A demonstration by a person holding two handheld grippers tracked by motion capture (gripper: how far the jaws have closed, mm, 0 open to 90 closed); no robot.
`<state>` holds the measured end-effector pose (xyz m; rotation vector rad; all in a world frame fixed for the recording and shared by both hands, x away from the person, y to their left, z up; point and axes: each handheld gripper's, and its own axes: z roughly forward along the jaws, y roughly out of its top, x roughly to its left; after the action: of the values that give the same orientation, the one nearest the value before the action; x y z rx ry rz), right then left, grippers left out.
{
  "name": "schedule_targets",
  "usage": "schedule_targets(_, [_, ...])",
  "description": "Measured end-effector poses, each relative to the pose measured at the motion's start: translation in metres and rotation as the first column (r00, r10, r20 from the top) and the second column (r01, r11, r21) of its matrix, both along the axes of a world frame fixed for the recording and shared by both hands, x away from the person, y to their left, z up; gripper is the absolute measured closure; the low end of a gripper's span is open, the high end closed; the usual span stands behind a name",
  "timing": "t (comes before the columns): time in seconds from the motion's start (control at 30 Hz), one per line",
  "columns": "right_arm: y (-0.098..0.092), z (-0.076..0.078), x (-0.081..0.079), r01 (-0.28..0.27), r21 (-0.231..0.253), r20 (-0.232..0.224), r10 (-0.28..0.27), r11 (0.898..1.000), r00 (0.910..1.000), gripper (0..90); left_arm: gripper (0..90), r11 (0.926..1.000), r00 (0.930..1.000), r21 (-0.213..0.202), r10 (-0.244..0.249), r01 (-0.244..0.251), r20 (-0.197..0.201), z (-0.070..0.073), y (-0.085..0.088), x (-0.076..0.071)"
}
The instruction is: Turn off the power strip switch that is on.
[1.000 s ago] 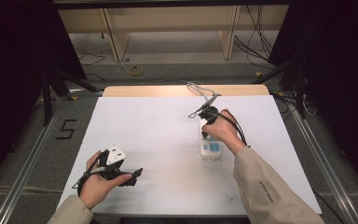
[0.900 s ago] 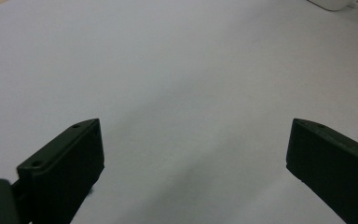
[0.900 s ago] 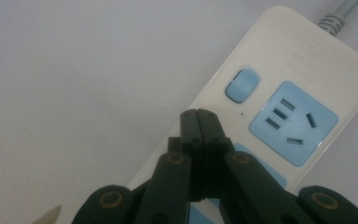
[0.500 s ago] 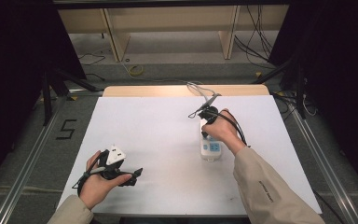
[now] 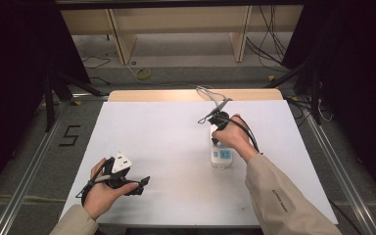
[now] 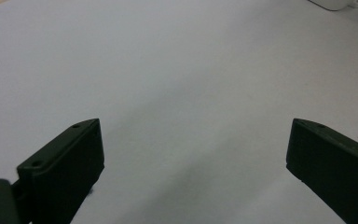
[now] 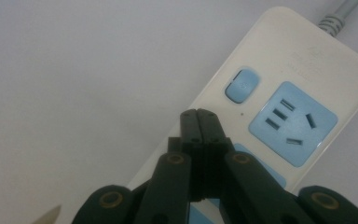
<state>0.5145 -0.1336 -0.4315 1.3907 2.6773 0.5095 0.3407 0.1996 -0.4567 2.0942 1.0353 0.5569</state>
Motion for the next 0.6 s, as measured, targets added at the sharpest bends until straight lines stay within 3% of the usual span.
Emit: schedule_targets(0.6, [-0.0039,0.0032,-0.0012,0.002,0.005,0.023,-0.002,1.0,0.9997,90.0,3.6,1.0,1.0,-0.001,0.0,0.0,0.0,-0.0004,-0.0006,0.0001])
